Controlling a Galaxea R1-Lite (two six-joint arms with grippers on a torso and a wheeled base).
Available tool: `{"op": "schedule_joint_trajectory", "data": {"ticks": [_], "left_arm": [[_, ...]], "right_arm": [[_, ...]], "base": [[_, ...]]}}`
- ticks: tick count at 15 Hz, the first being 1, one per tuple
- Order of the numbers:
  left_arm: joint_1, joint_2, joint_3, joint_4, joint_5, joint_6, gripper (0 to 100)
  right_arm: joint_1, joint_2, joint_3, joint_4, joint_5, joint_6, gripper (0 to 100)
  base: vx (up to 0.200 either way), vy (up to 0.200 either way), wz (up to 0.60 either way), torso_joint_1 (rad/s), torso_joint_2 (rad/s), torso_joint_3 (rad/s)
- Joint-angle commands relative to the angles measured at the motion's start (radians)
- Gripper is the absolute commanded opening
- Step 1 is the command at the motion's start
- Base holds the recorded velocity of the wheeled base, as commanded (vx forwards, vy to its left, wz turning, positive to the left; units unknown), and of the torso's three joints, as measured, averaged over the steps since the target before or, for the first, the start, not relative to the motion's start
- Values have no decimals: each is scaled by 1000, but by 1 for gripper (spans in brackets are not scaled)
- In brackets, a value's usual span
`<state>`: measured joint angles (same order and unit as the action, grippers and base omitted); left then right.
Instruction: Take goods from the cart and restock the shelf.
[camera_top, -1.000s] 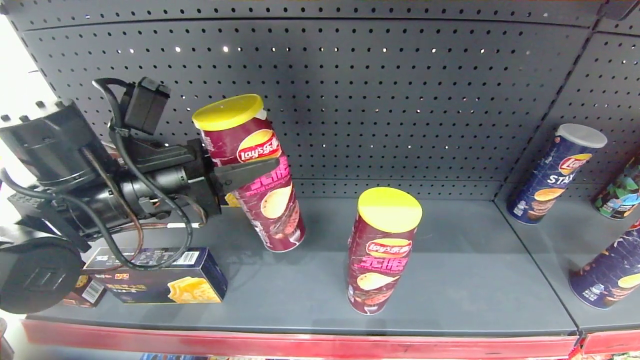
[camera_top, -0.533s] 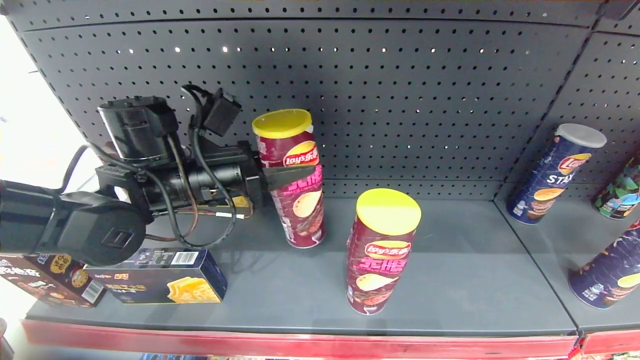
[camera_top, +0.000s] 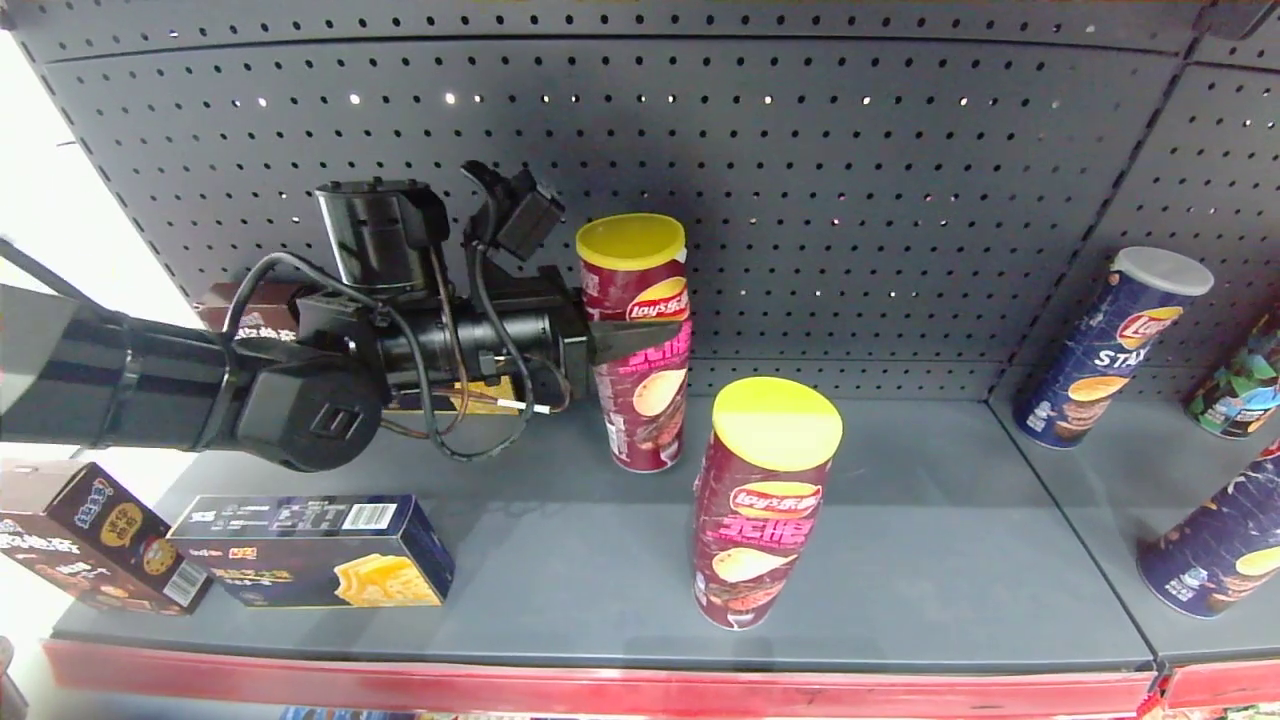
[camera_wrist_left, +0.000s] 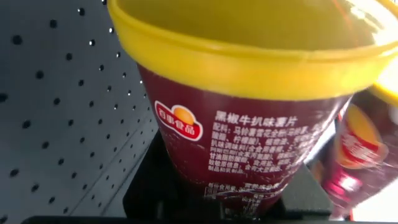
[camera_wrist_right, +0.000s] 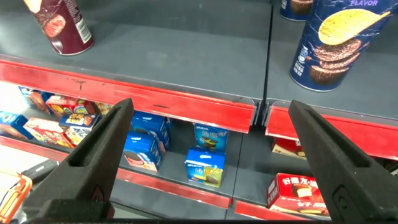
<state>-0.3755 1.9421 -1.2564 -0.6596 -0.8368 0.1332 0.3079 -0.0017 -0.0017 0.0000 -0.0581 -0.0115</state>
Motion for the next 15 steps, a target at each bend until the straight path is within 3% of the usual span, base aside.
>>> {"op": "schedule_joint_trajectory", "data": {"ticks": [1, 15], "left_arm": [[-9, 52, -52, 0, 1, 0, 0], [-46, 222, -252, 0, 1, 5, 0]], "right_arm": [[0, 2, 0, 0, 0, -1, 100], [0, 2, 0, 0, 0, -1, 100]], "base": [[0, 0, 0, 0, 0, 0], [0, 0, 0, 0, 0, 0]]}}
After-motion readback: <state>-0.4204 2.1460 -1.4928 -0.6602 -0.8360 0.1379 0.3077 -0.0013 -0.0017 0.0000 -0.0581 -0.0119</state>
